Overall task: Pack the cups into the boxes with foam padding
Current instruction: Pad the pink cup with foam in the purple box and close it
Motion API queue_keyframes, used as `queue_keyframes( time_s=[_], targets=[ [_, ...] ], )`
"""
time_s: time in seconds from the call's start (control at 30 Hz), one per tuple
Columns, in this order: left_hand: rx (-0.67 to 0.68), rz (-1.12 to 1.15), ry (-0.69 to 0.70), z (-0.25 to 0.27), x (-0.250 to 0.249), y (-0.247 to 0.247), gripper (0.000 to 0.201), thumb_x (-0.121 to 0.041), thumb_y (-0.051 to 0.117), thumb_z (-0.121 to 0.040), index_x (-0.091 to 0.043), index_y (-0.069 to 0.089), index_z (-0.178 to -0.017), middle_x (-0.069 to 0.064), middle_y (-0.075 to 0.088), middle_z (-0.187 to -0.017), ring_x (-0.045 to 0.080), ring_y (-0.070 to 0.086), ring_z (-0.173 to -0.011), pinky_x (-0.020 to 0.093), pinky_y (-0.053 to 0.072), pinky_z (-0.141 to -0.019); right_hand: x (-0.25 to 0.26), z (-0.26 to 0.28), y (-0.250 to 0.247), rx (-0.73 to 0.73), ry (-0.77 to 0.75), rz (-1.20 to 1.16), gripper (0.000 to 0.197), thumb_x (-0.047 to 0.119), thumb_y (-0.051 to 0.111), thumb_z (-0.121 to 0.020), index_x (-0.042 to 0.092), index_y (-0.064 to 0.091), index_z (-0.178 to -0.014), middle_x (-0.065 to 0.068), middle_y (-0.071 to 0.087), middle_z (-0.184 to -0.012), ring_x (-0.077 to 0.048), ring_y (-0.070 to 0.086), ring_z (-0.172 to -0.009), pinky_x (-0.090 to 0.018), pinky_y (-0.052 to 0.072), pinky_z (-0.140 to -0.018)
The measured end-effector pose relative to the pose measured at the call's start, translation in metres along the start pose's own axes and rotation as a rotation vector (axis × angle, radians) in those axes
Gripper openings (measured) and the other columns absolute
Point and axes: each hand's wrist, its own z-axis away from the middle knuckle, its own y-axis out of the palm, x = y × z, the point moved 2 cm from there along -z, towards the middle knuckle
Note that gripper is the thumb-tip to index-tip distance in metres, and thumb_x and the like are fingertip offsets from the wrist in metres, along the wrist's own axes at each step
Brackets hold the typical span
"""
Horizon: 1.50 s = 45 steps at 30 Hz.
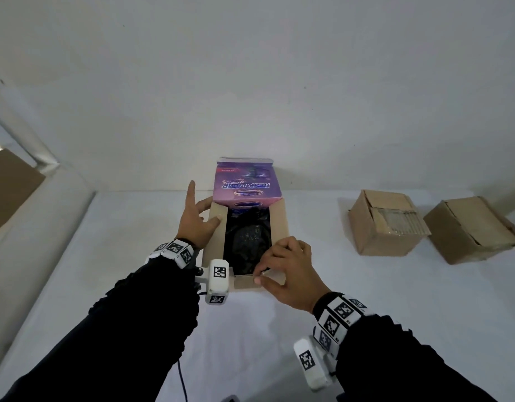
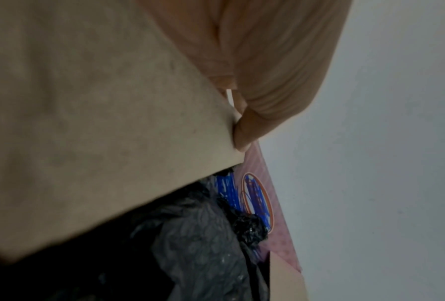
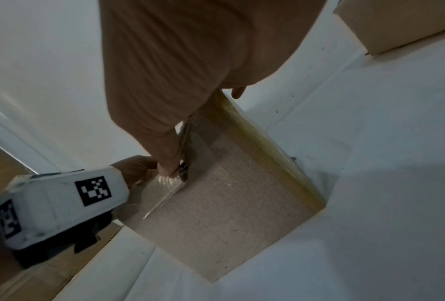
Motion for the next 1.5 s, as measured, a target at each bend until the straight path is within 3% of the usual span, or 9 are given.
queue_keyframes(
  time_s=[0.2,0.37,0.53,0.63,0.8,0.97,1.13,1.3,1.5],
  targets=[
    [-0.013,0.111,-0.039,0.001,-0.001,-0.005,0.086,-0.017,0.063,-0.079,-0.014,0.017,-0.152,0.001,0.061,-0.128,0.017,0.056,-0.112,0.040,0.045,-0.099,0.011,0.010,-0.002,0.028,-0.008,0.012,0.005,0.040,0.063,-0.084,0.037,0.065,-0.087,0.024,0.060,-0.094,-0.003,0.042,-0.105,-0.038,0.023,-0.099],
    [-0.123,-0.068,0.082,0.014,-0.015,-0.011,0.031,-0.008,0.063,-0.087,-0.014,0.059,-0.117,-0.001,0.062,-0.110,0.023,0.058,-0.096,0.037,0.049,-0.084,0.016,0.014,-0.010,0.000,-0.003,0.005,0.002,0.037,0.062,-0.087,0.036,0.064,-0.088,0.023,0.060,-0.095,-0.002,0.043,-0.105,-0.034,0.022,-0.099],
    [-0.045,-0.211,0.378,0.043,-0.024,-0.024,0.044,0.000,0.071,-0.070,-0.028,0.064,-0.104,-0.005,0.056,-0.111,0.017,0.053,-0.097,0.016,0.041,-0.078,0.023,0.017,-0.013,-0.060,-0.002,-0.062,0.003,0.029,0.060,-0.091,0.030,0.064,-0.091,0.019,0.061,-0.089,-0.003,0.048,-0.087,-0.028,0.040,-0.079],
    [0.116,-0.415,0.512,0.070,-0.012,-0.026,0.066,-0.028,0.080,-0.059,-0.026,0.058,-0.122,-0.003,0.050,-0.127,0.020,0.048,-0.112,0.028,0.040,-0.094,0.028,0.024,-0.009,-0.063,0.058,-0.160,0.004,0.029,0.059,-0.093,0.029,0.063,-0.095,0.015,0.061,-0.088,-0.002,0.055,-0.077,-0.021,0.046,-0.070],
    [0.070,-0.398,0.577,0.107,-0.007,-0.029,0.062,-0.011,0.057,-0.070,-0.019,0.052,-0.132,0.001,0.042,-0.140,0.014,0.048,-0.120,0.027,0.044,-0.095,0.032,0.041,0.001,-0.130,0.086,-0.233,0.006,0.018,0.058,-0.093,0.024,0.059,-0.094,0.013,0.062,-0.084,-0.009,0.058,-0.072,-0.030,0.050,-0.064],
    [0.068,-0.291,0.615,0.133,-0.009,-0.022,0.042,-0.024,0.063,-0.081,-0.018,0.059,-0.123,-0.001,0.047,-0.131,0.010,0.055,-0.112,0.025,0.049,-0.088,0.037,0.050,0.005,-0.225,0.092,-0.290,0.011,0.011,0.059,-0.092,0.021,0.063,-0.095,0.014,0.063,-0.089,-0.005,0.059,-0.076,-0.026,0.052,-0.067],
    [-0.092,-0.369,0.650,0.133,-0.006,-0.021,0.024,-0.014,0.074,-0.083,-0.018,0.070,-0.107,-0.002,0.056,-0.114,0.004,0.059,-0.085,0.027,0.052,-0.070,0.037,0.050,-0.001,-0.393,0.167,-0.294,0.014,0.016,0.065,-0.089,0.022,0.056,-0.098,0.008,0.056,-0.097,-0.009,0.058,-0.089,-0.022,0.047,-0.070],
    [-0.109,-0.417,0.639,0.135,-0.003,-0.025,0.025,-0.017,0.076,-0.082,-0.019,0.073,-0.107,0.000,0.051,-0.102,0.004,0.051,-0.075,0.014,0.042,-0.071,0.020,0.039,-0.010,-0.549,0.343,-0.351,0.024,0.012,0.066,-0.088,0.021,0.053,-0.105,0.004,0.055,-0.100,-0.013,0.059,-0.089,-0.025,0.050,-0.069],
    [-0.154,-0.353,0.607,0.139,0.002,-0.033,0.028,-0.011,0.075,-0.083,-0.015,0.071,-0.110,-0.004,0.057,-0.085,0.000,0.055,-0.073,0.019,0.049,-0.073,0.010,0.037,-0.024,-0.490,0.317,-0.372,0.018,0.008,0.069,-0.087,0.018,0.060,-0.098,0.014,0.067,-0.085,-0.001,0.063,-0.080,-0.009,0.044,-0.069]
  ],
)
